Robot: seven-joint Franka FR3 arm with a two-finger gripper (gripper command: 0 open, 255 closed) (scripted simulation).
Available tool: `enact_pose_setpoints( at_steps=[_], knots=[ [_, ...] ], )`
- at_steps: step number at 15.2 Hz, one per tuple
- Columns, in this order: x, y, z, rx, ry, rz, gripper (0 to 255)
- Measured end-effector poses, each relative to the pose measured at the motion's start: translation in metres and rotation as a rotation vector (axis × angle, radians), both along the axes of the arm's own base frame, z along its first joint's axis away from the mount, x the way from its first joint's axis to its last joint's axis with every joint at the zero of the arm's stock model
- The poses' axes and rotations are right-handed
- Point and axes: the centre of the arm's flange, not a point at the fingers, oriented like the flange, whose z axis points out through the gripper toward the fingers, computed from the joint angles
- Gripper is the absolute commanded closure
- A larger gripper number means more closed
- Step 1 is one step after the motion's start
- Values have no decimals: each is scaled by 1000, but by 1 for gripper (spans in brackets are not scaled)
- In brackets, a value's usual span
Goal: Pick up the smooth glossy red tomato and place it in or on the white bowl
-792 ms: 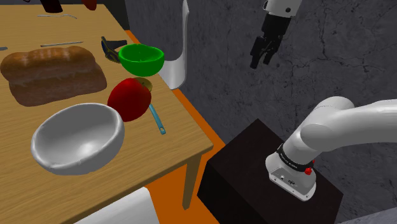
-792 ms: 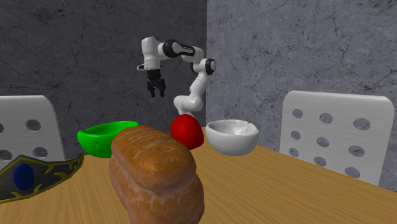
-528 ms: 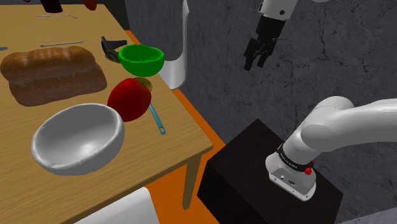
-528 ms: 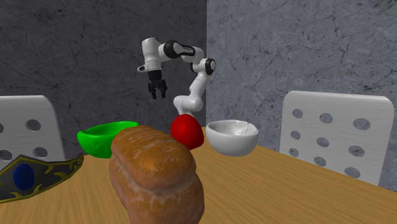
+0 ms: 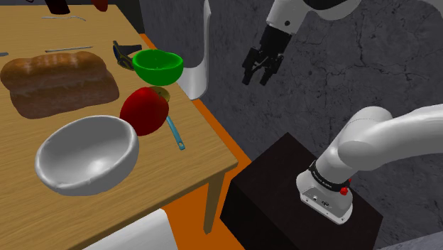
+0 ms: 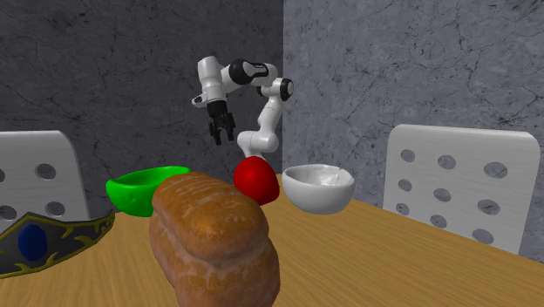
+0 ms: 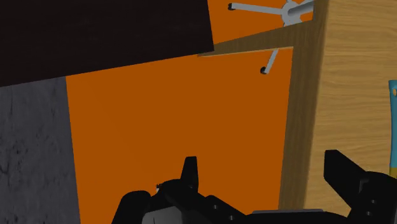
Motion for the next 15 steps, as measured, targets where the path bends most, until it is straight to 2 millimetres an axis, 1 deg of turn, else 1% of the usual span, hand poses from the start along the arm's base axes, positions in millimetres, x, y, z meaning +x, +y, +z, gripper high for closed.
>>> enact_pose_setpoints(
  at_steps=[2,4,6,8,10,11,14,15],
  knots=[
    [4,18,0,41,-15,-17,0],
    [13,35,-3,83,-30,-34,0],
    [19,53,-10,123,-43,-50,0],
    [26,72,-7,165,-59,-68,0],
    [38,92,-5,207,-73,-84,0],
    [40,102,-6,228,-80,-93,0],
    [57,127,-6,290,-102,-118,0],
    [63,132,-4,311,-110,-127,0]
  ],
)
